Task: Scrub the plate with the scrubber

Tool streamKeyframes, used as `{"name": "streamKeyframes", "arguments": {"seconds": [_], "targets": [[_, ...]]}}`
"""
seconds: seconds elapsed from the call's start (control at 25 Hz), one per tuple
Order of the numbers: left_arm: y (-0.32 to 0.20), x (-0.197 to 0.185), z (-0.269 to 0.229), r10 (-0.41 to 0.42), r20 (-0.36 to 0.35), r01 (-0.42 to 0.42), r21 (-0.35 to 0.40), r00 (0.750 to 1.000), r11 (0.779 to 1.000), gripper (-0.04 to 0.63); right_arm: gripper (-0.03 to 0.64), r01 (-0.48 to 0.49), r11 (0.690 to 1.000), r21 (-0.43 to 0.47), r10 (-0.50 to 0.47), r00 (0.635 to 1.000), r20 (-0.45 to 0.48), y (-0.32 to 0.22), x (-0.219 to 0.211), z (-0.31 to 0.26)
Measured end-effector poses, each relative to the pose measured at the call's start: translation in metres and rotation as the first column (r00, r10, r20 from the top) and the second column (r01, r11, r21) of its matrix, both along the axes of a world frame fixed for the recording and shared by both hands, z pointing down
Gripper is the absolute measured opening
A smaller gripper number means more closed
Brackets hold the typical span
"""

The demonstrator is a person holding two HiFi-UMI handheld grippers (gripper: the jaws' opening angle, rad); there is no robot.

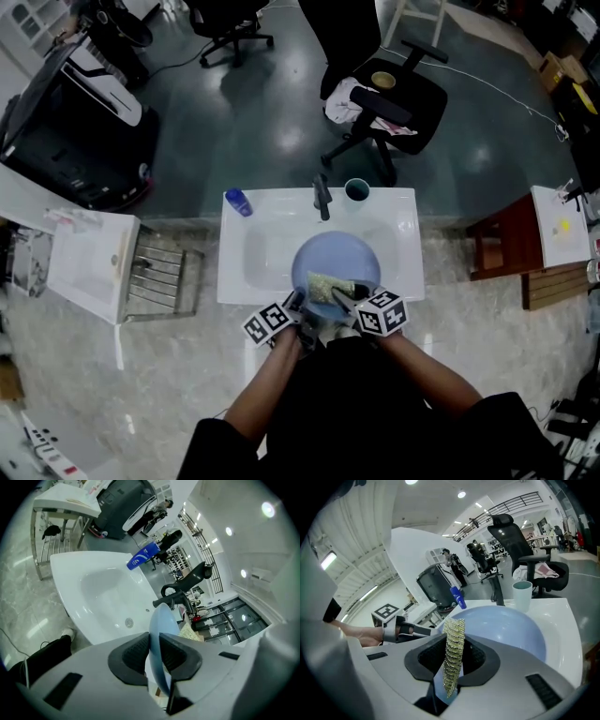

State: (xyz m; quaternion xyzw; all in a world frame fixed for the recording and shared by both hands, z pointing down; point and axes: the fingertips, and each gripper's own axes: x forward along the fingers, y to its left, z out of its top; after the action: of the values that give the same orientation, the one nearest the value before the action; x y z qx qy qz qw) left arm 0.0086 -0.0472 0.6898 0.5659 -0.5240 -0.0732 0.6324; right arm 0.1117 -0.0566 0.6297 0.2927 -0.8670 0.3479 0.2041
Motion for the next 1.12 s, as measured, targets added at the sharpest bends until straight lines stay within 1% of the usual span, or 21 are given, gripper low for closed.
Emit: {"name": "streamKeyframes", "arguments": {"seconds": [0.16,0.32,0.44,0.56,0.76,0.92,1.12], "targets": [[-0.009,-0.015,-0.004,0.052,0.043,-0.052,0.015,0.998,0.999,0.052,0.062,0.008,1.000,0.002,-0.008,0.998,0.064,-0.022,-0.009,-0.018],[-0.017,-0.025,-0.011,0.117,0.087,-0.121,0.042,0.989,0.992,0.054,0.061,0.072,0.997,0.014,-0.073,0.994,0.086,-0.042,-0.028,-0.027],[-0.023,-0.029,-0.014,0.149,0.096,-0.155,0.058,0.984,0.986,0.052,0.061,0.140,0.990,-0.016,-0.139,0.990,0.024,-0.048,-0.043,-0.012],[-0.028,-0.034,-0.016,0.174,0.097,-0.181,0.067,0.980,0.981,0.054,0.061,0.199,0.980,-0.024,-0.200,0.979,-0.040,-0.051,-0.058,0.004],[-0.031,-0.045,-0.018,0.214,0.096,-0.221,0.073,0.972,0.972,0.054,0.063,0.206,0.976,-0.064,-0.212,0.970,-0.117,-0.060,-0.071,0.025],[-0.031,-0.052,-0.019,0.231,0.084,-0.238,0.075,0.969,0.969,0.052,0.064,0.236,0.970,-0.052,-0.242,0.947,-0.213,-0.064,-0.082,0.035],[-0.031,-0.063,-0.020,0.245,0.076,-0.251,0.092,0.967,0.964,0.055,0.067,0.266,0.963,-0.040,-0.265,0.917,-0.298,-0.067,-0.090,0.044]]}}
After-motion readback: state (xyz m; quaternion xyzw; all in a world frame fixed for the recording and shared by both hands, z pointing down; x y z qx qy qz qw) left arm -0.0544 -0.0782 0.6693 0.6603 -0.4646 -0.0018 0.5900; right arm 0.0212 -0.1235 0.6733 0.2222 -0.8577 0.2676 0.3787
